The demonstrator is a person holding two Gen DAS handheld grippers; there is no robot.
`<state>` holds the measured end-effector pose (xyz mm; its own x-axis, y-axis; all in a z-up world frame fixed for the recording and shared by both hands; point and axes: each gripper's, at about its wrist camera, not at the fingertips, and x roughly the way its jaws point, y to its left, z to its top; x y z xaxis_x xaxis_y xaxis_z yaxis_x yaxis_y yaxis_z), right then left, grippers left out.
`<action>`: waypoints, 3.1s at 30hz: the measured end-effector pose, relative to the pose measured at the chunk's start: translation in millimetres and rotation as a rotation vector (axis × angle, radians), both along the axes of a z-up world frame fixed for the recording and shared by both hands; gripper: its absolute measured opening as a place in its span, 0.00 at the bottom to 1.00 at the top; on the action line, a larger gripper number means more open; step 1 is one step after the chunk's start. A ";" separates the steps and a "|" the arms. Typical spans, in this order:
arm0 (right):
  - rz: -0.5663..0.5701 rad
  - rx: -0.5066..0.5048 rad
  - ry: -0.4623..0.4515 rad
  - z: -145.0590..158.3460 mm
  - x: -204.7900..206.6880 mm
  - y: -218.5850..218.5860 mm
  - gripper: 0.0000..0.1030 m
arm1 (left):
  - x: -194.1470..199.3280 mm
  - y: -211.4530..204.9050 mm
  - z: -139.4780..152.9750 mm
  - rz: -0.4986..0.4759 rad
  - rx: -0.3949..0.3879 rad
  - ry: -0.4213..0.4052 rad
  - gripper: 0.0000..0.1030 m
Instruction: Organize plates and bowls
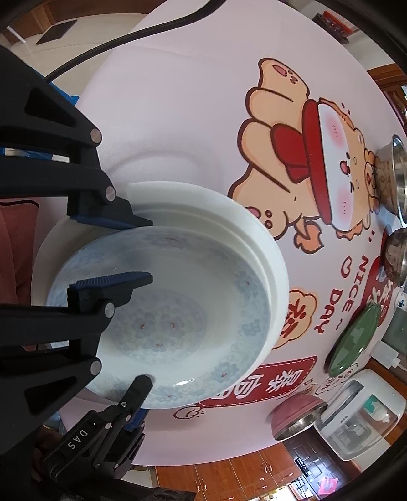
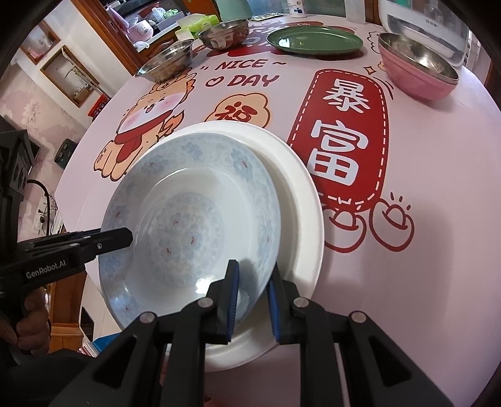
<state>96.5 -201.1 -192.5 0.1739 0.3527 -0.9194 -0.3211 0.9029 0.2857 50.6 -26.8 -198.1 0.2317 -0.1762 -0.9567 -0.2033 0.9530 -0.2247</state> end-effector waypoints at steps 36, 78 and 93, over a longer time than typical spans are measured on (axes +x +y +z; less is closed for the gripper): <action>-0.094 0.172 -0.212 74.8 49.4 -45.5 0.56 | 59.8 -50.3 111.5 -0.066 0.223 -0.191 0.59; -0.589 0.308 0.010 14.3 250.8 -59.1 0.60 | 316.3 -35.2 64.1 -0.149 0.156 -0.121 0.61; -0.648 0.237 0.008 -22.2 275.3 -49.0 0.60 | 344.0 -51.8 16.6 -0.171 0.106 -0.171 0.61</action>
<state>371.8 -250.1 -214.6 0.4114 0.3719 -0.8321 0.2647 0.8249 0.4995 394.6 -78.6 -181.5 0.3674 -0.1272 -0.9213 -0.0048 0.9903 -0.1386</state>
